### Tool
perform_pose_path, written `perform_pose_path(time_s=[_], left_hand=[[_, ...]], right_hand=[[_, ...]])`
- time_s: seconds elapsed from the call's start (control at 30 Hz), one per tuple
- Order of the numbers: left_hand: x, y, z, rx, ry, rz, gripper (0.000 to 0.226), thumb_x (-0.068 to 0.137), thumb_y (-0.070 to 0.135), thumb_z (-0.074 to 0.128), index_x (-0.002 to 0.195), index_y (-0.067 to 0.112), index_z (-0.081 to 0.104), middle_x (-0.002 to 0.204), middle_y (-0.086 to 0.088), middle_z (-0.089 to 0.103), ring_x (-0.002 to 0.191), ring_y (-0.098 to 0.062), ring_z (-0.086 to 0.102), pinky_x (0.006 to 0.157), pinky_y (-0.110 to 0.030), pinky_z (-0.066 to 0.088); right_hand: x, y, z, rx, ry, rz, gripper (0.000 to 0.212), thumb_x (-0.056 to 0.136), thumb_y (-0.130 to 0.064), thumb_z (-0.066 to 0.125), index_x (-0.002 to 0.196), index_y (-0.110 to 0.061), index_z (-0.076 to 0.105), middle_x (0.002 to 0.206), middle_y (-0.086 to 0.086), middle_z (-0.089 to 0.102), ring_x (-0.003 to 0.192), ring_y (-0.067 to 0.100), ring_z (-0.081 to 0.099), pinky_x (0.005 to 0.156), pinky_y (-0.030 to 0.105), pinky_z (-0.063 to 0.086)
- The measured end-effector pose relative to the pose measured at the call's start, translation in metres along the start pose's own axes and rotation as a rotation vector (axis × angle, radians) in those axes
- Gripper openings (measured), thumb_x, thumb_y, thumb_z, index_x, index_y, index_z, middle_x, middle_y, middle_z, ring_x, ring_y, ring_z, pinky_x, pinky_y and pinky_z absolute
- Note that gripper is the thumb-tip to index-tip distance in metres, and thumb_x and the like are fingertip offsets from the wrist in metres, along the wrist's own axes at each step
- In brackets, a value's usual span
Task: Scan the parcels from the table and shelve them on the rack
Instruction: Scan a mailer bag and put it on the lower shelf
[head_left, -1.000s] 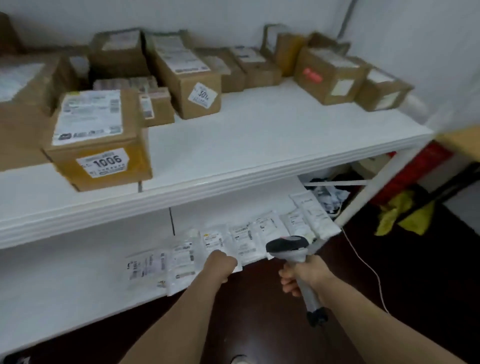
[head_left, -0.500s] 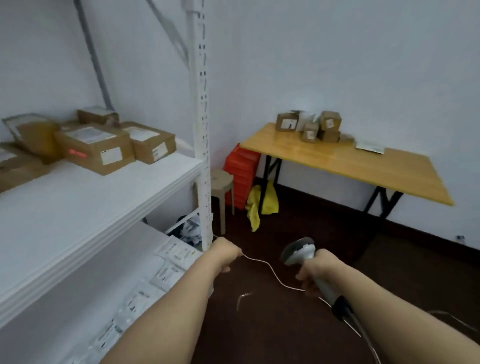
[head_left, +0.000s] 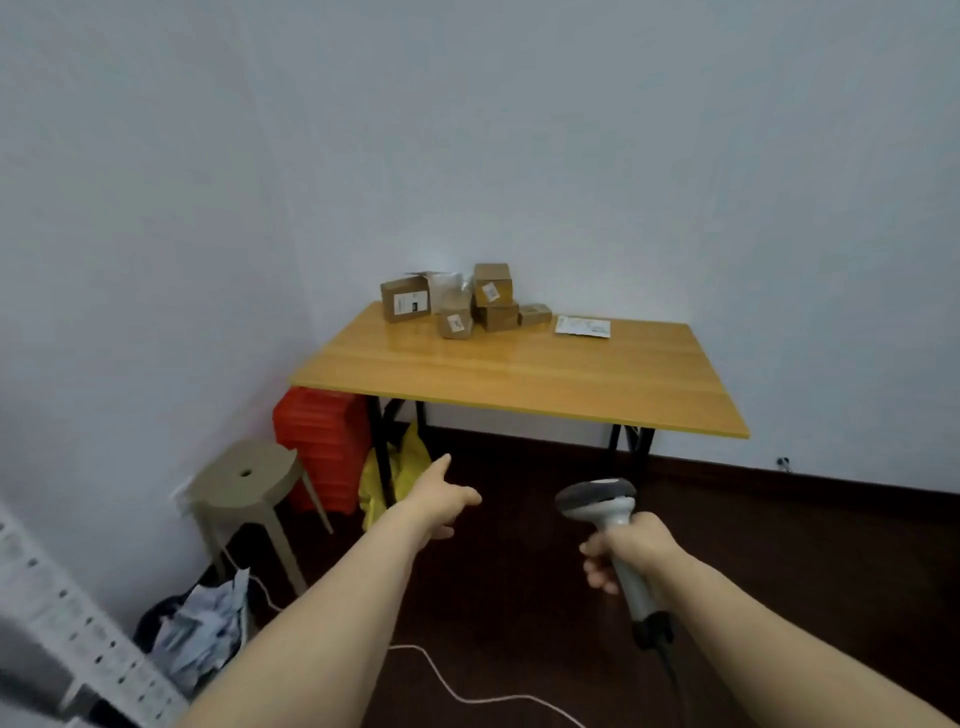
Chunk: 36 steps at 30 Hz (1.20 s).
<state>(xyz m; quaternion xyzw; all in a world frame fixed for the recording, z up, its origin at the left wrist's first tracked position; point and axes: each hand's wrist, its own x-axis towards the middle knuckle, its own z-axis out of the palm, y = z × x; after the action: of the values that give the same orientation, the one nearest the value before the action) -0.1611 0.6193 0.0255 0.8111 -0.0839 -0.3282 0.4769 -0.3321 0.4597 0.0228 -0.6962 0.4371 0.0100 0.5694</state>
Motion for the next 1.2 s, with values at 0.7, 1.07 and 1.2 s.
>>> perform_pose_path(time_s=[0.7,1.07,1.2], left_hand=[[0.404,0.242,0.111,0.174,-0.197,0.046,0.074,0.093,0.013,0.058,0.153,0.023,0.016,0.078,-0.004,0.046,0.065,-0.018,0.044,0.062,-0.030,0.047],[0.571,0.304,0.176,0.314,-0.199,-0.056,0.062,0.092,0.019,0.061,0.144,0.003,0.029,0.124,-0.016,0.046,0.099,-0.027,0.052,0.092,-0.037,0.052],[0.636,0.330,0.202,0.339,-0.143,-0.094,0.060,0.093,0.018,0.059,0.143,0.005,0.030,0.129,-0.015,0.044,0.103,-0.026,0.051,0.089,-0.034,0.051]], right_hand=[[0.352,-0.145,-0.150,0.301,0.281,0.044,0.012,0.083,0.006,0.064,0.073,0.004,0.059,0.056,0.014,0.061,0.044,0.023,0.057,0.042,0.028,0.042],[0.528,-0.207,-0.209,0.367,0.212,0.083,0.011,0.082,0.008,0.061,0.074,0.002,0.058,0.063,0.017,0.060,0.048,0.025,0.056,0.046,0.029,0.040],[0.607,-0.231,-0.236,0.371,0.137,0.097,0.007,0.082,0.008,0.061,0.079,0.003,0.058,0.067,0.018,0.060,0.050,0.025,0.057,0.046,0.028,0.040]])
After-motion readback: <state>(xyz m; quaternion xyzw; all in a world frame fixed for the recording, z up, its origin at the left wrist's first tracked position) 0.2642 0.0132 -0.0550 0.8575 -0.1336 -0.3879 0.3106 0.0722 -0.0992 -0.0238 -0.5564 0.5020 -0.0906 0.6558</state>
